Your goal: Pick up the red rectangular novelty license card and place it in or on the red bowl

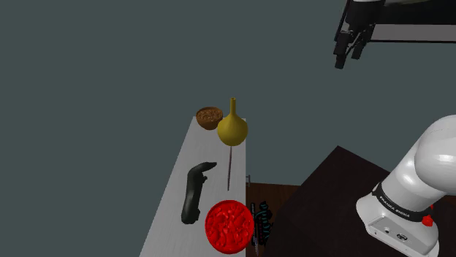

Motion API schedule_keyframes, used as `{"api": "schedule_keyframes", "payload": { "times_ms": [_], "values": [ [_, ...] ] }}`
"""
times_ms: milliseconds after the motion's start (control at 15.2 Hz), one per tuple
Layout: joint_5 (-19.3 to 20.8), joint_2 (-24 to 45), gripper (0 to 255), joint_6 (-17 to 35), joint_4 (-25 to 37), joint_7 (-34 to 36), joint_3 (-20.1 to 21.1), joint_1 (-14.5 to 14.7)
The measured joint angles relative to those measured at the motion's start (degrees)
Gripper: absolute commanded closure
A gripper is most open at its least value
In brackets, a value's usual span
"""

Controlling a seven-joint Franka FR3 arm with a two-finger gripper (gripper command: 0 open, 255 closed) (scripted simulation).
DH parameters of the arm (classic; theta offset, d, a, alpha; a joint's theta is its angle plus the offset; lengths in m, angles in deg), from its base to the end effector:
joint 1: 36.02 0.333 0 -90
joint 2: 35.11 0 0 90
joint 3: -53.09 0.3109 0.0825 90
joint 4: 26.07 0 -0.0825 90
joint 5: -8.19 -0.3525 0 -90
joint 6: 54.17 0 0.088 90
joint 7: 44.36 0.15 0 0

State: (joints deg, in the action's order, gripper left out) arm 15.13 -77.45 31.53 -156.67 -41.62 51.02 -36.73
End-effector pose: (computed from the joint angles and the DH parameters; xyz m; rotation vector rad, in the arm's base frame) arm 0.2815 -0.0354 0.5583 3.0407 -0.1411 -0.0679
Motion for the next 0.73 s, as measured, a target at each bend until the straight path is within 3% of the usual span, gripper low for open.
{"api": "schedule_keyframes", "payload": {
  "times_ms": [264, 726],
  "values": [
    [-1.37, 0.98, 0, 3.12, -2.54, 3.27, 1.35, 0.01],
    [-5.72, 6.54, 0, 14.61, -9.34, 13.79, 5.90, 0.29]
  ]
}}
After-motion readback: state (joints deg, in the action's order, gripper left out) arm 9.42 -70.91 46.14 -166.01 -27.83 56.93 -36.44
